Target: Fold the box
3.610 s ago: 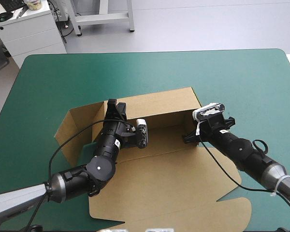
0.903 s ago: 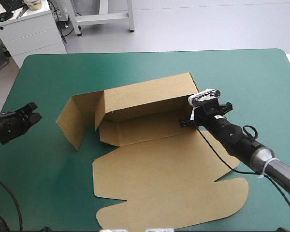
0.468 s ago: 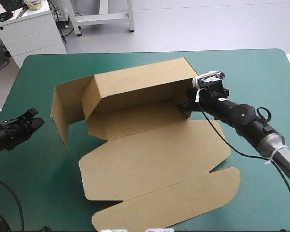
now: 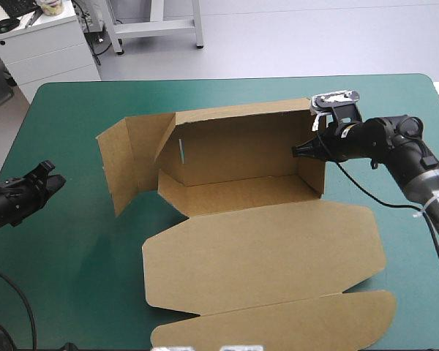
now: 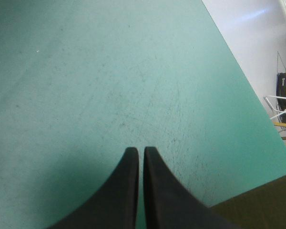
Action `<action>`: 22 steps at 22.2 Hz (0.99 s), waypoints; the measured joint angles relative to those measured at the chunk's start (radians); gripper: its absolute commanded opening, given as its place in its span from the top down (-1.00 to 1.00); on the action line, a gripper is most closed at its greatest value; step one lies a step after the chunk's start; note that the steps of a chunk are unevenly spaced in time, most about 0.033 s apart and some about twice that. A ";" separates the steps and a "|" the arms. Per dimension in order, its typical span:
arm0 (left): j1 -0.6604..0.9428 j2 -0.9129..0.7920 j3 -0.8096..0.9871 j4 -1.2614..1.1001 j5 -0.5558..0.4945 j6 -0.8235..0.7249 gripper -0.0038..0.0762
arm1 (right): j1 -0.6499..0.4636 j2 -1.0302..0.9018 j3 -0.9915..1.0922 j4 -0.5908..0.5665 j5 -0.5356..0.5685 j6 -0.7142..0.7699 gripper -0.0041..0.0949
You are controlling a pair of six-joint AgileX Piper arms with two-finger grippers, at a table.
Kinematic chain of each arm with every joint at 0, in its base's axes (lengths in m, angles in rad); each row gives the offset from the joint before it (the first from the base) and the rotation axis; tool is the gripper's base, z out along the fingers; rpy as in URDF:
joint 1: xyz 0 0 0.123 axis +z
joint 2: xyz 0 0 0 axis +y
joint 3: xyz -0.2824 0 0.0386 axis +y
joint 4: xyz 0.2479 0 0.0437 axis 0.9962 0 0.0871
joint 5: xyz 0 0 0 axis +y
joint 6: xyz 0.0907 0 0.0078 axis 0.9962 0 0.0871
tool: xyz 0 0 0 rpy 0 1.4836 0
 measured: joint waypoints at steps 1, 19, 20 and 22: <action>0.000 0.000 0.000 0.000 0.000 0.000 0.87 | 0.000 0.016 -0.050 -0.008 0.084 0.026 0.94; 0.000 0.000 0.000 0.015 0.013 0.000 0.87 | -0.005 0.314 -0.133 -0.007 0.179 0.106 0.75; 0.000 0.000 0.000 0.015 0.012 0.000 0.87 | -0.005 0.318 -0.133 -0.006 0.172 0.106 0.64; 0.000 0.000 0.000 0.015 0.005 0.000 0.87 | -0.005 0.325 -0.133 -0.002 0.166 0.107 0.34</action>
